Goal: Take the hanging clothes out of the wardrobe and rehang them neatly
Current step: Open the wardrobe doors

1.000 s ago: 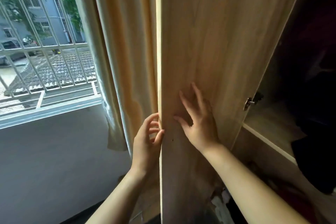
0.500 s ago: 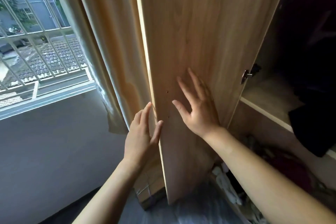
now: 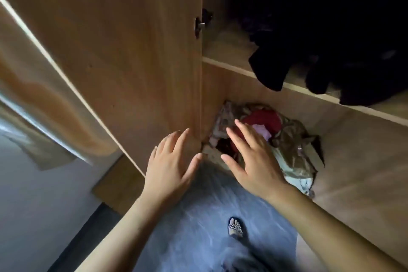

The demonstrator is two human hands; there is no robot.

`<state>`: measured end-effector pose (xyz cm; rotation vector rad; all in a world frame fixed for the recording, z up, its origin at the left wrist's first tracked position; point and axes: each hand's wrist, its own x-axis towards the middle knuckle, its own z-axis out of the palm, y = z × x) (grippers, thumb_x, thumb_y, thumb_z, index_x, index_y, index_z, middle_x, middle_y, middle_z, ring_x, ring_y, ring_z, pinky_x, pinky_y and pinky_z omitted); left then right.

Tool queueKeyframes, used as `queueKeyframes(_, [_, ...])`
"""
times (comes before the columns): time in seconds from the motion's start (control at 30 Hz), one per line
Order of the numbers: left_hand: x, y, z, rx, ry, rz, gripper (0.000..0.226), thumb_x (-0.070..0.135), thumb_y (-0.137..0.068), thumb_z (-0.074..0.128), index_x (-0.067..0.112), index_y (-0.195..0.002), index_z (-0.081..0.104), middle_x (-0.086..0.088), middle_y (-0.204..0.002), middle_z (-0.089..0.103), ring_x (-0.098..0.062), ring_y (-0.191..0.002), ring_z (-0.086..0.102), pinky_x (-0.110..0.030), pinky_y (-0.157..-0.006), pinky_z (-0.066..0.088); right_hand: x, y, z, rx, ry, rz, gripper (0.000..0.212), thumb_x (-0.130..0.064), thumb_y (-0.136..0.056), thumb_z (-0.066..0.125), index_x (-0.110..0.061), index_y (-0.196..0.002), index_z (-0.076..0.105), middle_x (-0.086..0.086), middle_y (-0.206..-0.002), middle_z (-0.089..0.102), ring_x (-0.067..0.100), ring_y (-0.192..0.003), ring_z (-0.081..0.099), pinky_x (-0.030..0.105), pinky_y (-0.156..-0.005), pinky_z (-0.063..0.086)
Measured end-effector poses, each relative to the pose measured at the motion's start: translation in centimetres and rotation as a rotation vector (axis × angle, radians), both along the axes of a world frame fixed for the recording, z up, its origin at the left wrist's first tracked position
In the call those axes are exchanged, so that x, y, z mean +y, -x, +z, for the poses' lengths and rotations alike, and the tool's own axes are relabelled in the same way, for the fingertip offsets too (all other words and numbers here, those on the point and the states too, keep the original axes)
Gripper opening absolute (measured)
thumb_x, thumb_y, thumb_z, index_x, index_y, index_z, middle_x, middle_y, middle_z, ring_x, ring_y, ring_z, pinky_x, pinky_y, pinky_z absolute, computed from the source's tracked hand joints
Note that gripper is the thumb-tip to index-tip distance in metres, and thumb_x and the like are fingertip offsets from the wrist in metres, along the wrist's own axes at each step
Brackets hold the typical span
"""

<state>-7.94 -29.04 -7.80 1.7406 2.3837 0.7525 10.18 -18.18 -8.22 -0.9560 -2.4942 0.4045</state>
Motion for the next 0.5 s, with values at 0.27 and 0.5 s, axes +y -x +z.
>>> queueKeyframes(0.27, [12.8,-8.2,6.3,0.081,-0.095,-0.353,0.065,0.058,-0.088,0.030,0.020,-0.140,0.038,-0.008,-0.134,0.049,-0.031,-0.124,0.044,-0.049,-0.101,0.040,6.8,-10.5,7.0,0.066,-0.184,-0.340,0.063,-0.056,-0.090,0.034,-0.019,-0.141,0.041,0.005,-0.153,0.027,0.024,-0.138,0.027,0.043,-0.110,0.031])
queueKeyframes(0.5, [25.6,-16.6,16.5,0.180,-0.384,-0.591,0.066,0.057,-0.090,0.029,0.018,-0.143,0.034,-0.005,-0.143,0.041,-0.024,-0.132,0.037,-0.048,-0.102,0.038,15.2,-18.9,17.9,0.218,-0.442,-0.510,0.059,-0.050,-0.092,0.039,-0.013,-0.138,0.043,0.006,-0.149,0.032,0.021,-0.138,0.027,0.036,-0.111,0.028])
